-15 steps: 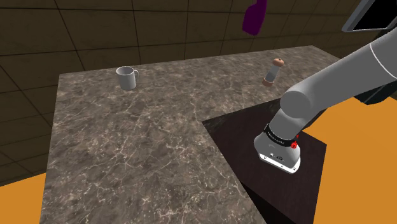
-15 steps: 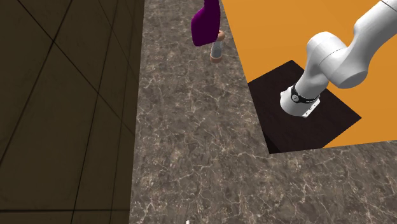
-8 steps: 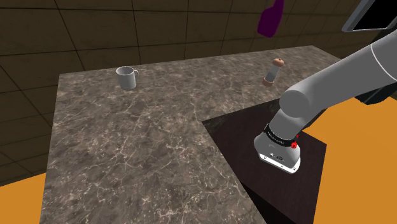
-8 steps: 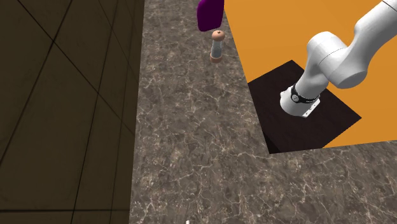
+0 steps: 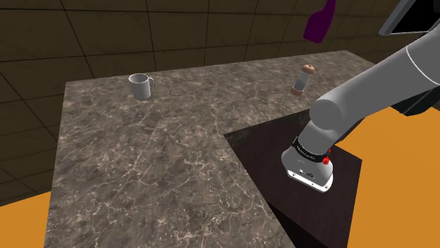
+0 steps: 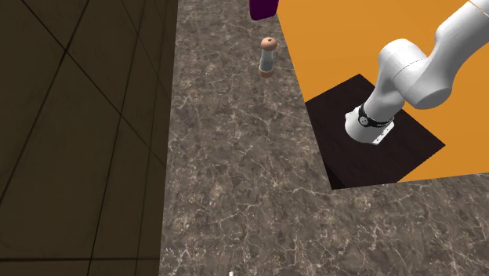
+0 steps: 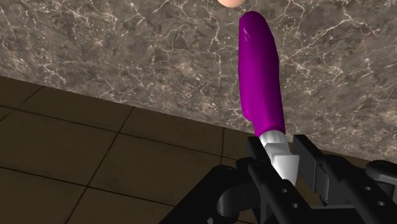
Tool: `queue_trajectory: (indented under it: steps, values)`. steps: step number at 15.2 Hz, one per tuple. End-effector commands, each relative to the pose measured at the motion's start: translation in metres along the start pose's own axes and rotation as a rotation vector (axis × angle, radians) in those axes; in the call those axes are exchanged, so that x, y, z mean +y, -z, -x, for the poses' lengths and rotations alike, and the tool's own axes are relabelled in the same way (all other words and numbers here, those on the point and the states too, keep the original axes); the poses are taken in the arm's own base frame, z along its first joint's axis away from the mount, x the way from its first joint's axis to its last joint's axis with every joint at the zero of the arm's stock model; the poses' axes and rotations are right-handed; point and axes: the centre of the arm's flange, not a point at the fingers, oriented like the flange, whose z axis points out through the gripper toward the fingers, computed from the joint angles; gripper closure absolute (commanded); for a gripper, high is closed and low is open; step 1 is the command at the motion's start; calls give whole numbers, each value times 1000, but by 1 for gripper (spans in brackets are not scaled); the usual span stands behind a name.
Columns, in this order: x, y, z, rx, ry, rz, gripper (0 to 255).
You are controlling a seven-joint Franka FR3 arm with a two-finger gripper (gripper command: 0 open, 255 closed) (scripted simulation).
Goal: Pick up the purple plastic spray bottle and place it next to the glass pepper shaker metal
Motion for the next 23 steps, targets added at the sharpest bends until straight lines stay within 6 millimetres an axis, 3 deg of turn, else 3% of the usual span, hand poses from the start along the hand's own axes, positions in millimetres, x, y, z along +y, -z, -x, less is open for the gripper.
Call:
queue_trajectory:
  steps: [1, 13, 23]
  values:
    - [21, 4, 12, 0, 2, 1, 255]
    - [152, 23, 99, 0, 2, 1, 255]
    - [152, -21, 118, 0, 2, 1, 255]
